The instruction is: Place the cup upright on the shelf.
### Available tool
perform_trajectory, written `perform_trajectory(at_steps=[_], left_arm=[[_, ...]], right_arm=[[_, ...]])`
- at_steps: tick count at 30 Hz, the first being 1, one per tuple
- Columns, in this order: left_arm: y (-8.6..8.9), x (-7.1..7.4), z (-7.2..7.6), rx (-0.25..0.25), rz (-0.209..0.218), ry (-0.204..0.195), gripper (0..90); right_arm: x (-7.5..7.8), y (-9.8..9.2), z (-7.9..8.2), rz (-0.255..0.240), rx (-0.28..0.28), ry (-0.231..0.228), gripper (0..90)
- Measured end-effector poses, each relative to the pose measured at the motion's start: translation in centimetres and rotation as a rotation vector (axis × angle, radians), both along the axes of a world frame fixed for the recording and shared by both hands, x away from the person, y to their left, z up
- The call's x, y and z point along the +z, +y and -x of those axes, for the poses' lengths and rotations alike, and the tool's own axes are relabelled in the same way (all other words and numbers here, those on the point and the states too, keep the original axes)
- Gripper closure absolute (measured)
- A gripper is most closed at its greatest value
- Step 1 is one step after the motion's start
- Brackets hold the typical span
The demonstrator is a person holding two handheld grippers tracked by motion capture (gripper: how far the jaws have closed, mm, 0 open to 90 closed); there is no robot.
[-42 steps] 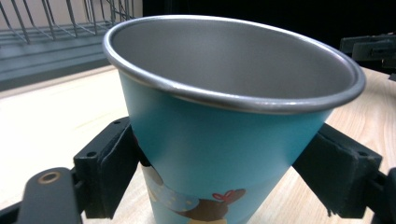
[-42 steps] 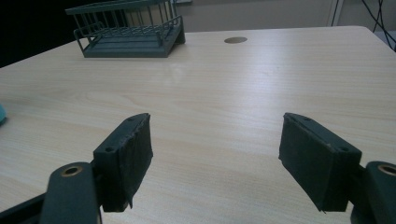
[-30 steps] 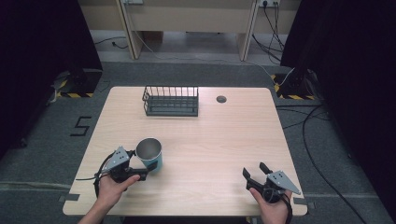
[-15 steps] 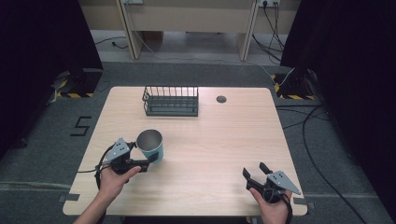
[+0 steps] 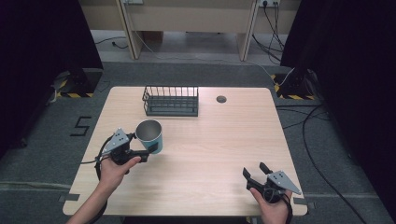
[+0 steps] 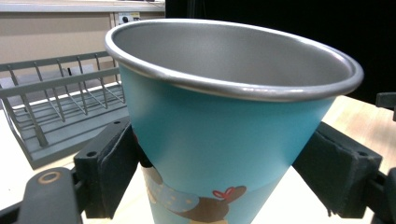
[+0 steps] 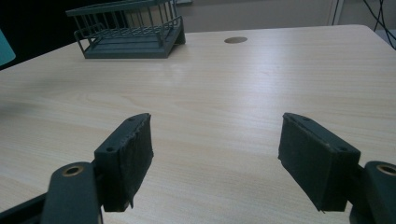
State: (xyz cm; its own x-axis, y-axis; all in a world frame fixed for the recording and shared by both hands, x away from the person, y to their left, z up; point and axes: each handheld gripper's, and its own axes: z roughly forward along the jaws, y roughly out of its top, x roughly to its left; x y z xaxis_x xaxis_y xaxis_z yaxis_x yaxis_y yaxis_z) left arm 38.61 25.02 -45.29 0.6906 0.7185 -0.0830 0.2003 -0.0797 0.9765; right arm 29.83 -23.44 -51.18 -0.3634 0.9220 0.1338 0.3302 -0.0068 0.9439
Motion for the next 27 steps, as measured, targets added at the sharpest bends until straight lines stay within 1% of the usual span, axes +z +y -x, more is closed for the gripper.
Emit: perform_trajectory(at_steps=[11, 27], left_arm=[[-0.1, 1.1, -1.4, 0.013, 0.002, -0.014, 16.8], [-0.4, 1.6, -3.0, 0.025, 0.013, -0.010, 16.8]], right_arm=[[0.0, -0.1, 0.0, -0.008, -0.002, 0.002, 26.6], [0.0, 0.0, 0.0, -0.007, 0.000, 0.001, 26.7]])
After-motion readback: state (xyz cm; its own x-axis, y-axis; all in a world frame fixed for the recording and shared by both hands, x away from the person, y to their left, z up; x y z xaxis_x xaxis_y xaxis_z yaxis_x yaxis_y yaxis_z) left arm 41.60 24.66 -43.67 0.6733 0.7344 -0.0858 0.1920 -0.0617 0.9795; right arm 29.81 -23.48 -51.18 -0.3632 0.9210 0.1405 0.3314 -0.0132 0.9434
